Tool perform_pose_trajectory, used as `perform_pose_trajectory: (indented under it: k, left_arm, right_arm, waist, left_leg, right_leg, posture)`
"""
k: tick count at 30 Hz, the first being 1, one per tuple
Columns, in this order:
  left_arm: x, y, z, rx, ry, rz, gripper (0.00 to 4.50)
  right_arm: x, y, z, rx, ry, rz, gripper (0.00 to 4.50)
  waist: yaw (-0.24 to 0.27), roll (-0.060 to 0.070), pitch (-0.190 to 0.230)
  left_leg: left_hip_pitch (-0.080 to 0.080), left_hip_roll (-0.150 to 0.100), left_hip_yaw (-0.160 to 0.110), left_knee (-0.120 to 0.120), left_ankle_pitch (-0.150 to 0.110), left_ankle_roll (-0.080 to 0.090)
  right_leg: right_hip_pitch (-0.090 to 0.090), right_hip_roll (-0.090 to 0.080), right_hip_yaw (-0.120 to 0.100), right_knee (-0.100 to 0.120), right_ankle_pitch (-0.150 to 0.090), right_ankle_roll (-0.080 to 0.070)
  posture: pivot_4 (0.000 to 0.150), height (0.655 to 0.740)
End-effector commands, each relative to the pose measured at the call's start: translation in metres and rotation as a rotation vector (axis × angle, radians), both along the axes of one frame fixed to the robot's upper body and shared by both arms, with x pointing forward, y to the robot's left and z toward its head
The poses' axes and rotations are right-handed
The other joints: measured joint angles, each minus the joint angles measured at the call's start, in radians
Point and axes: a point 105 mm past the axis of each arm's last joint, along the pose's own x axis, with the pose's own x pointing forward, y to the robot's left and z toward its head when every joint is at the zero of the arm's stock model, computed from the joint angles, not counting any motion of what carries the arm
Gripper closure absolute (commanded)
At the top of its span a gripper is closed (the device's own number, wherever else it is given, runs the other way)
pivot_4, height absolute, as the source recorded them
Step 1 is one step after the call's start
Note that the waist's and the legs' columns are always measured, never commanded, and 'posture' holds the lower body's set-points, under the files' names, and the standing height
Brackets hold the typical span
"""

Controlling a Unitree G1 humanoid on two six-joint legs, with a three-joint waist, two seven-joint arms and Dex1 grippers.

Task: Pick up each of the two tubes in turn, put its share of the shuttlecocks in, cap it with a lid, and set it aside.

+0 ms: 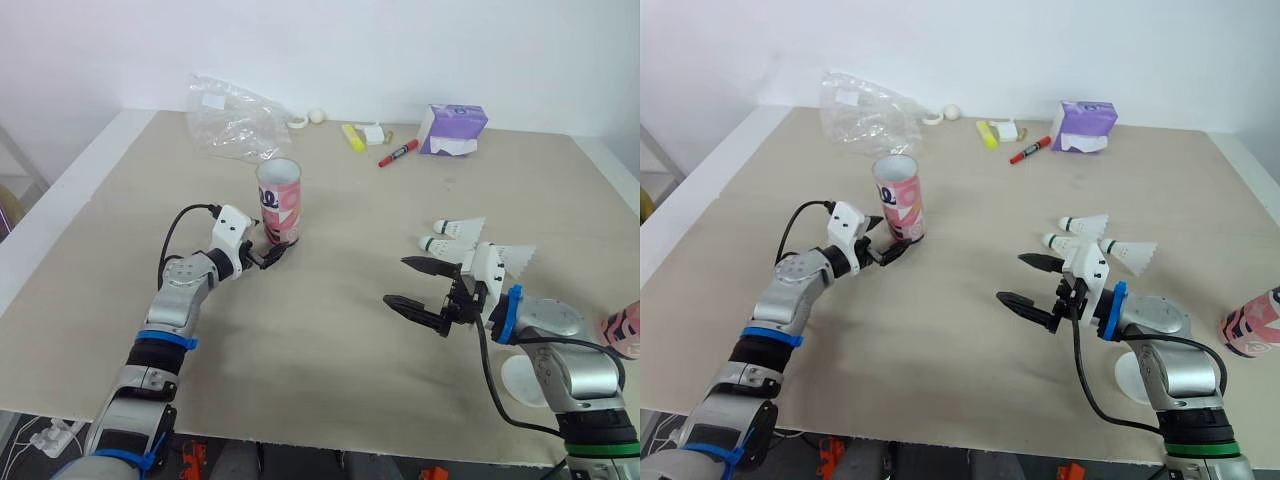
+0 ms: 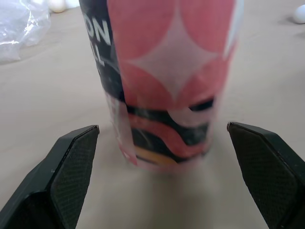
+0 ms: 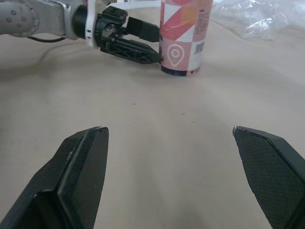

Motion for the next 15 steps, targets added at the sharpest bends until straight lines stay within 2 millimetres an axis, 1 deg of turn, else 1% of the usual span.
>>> perform_pose_trajectory:
  k: [1,11,15]
  left_arm:
    - [0.007,-0.006,0.011,0.008,-0.05,-0.013,0.0]
    - [0.025,-0.014,0.014,-0.01,-0.038,-0.023,0.0]
    - [0.028,-0.02,0.016,-0.035,-0.04,-0.046,0.0]
  right_arm:
    - [0.0,-0.004,0.009,0.006,-0.045,-0.015,0.04]
    - [0.0,-0.004,0.009,0.004,-0.044,-0.021,0.04]
    - [-0.001,-0.004,0.009,0.004,-0.044,-0.023,0.04]
  waist:
    - [0.0,0.0,0.0]
    - [0.0,0.0,0.0]
    - [-0.001,0.0,0.0]
  left_leg:
    - [0.0,0.0,0.0,0.0,0.0,0.0]
    - [0.0,0.0,0.0,0.0,0.0,0.0]
    - [-0.001,-0.001,-0.001,0.0,0.0,0.0]
  right_leg:
    - [0.0,0.0,0.0,0.0,0.0,0.0]
    - [0.0,0.0,0.0,0.0,0.0,0.0]
    - [0.0,0.0,0.0,0.0,0.0,0.001]
  posture:
    - [0.15,0.74]
    - [0.15,0.74]
    - [0.15,0.74]
